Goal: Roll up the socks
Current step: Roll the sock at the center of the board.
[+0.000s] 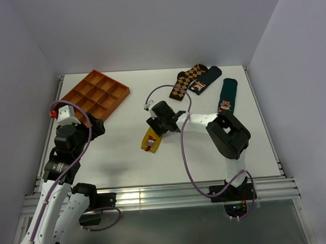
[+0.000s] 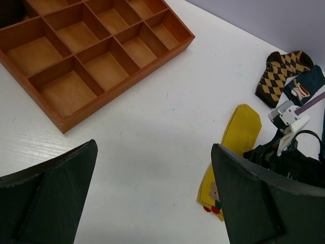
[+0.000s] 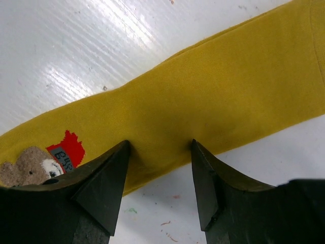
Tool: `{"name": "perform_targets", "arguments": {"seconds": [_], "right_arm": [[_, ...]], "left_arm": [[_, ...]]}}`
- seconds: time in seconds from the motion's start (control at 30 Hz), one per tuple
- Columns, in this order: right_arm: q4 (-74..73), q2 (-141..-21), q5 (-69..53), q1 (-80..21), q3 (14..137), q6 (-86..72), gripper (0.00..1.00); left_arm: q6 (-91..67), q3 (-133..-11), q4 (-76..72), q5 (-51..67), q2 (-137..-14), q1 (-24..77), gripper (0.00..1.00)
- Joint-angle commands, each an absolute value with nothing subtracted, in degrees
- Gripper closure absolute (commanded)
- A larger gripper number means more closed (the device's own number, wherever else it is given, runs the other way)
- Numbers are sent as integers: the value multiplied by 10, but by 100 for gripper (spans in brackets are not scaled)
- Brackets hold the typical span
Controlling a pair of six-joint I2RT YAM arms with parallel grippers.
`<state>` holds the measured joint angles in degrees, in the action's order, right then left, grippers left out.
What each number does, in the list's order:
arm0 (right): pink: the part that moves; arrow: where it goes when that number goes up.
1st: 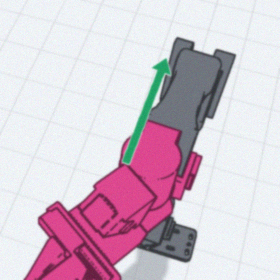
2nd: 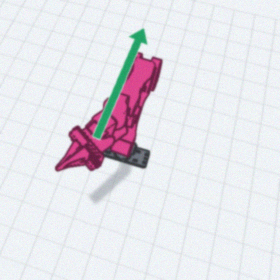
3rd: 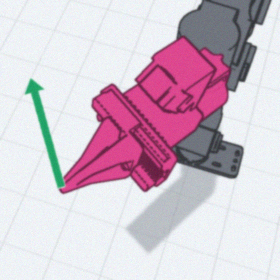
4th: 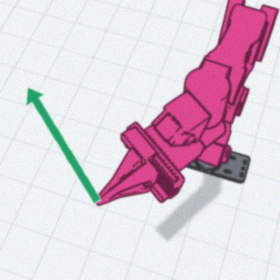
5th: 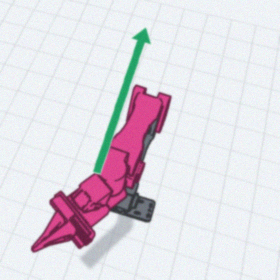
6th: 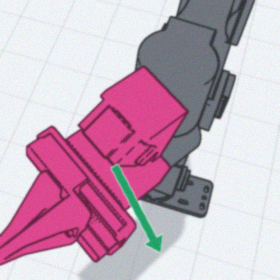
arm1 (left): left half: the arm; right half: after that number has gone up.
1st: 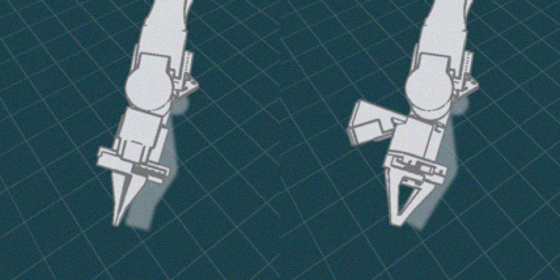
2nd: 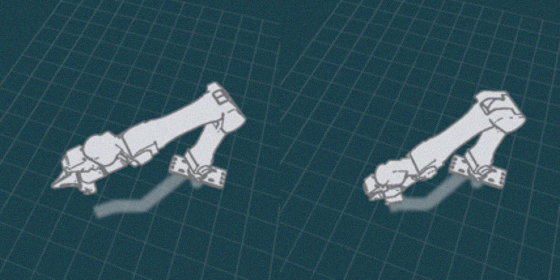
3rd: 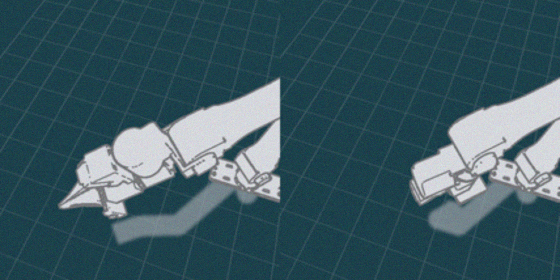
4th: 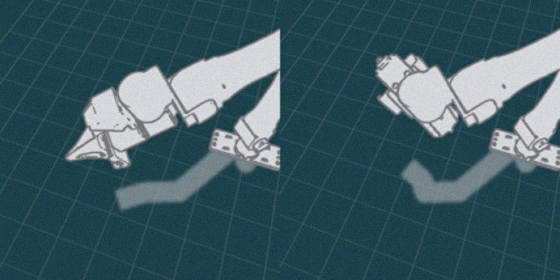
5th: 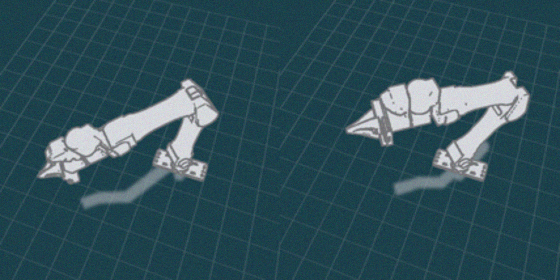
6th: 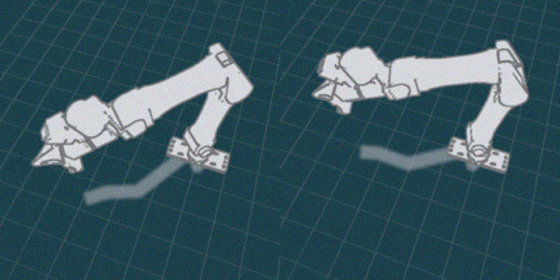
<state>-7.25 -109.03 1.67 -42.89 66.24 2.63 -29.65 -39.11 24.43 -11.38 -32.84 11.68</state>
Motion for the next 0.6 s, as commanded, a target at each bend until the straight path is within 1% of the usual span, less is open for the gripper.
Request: {"name": "perform_targets", "arguments": {"seconds": [0.0, 0.13, 0.27, 0.4, 0.57], "right_arm": [[-103, -1106, 20, -427, 699, 29, 41], [-126, -1068, 17, -434, 710, 11, 41], [-144, -1005, 55, -481, 715, 14, 39], [-132, -947, 51, -510, 677, 10, 37], [-142, -952, 66, -549, 651, 18, 37]], "left_arm": [[-293, -394, 224, -109, -328, 112, 1], [-293, -394, 224, -108, -328, 111, 1], [-294, -394, 223, -106, -329, 109, 1], [-296, -393, 228, -109, -329, 107, 1], [-301, -391, 228, -112, -331, 107, 0]]}}
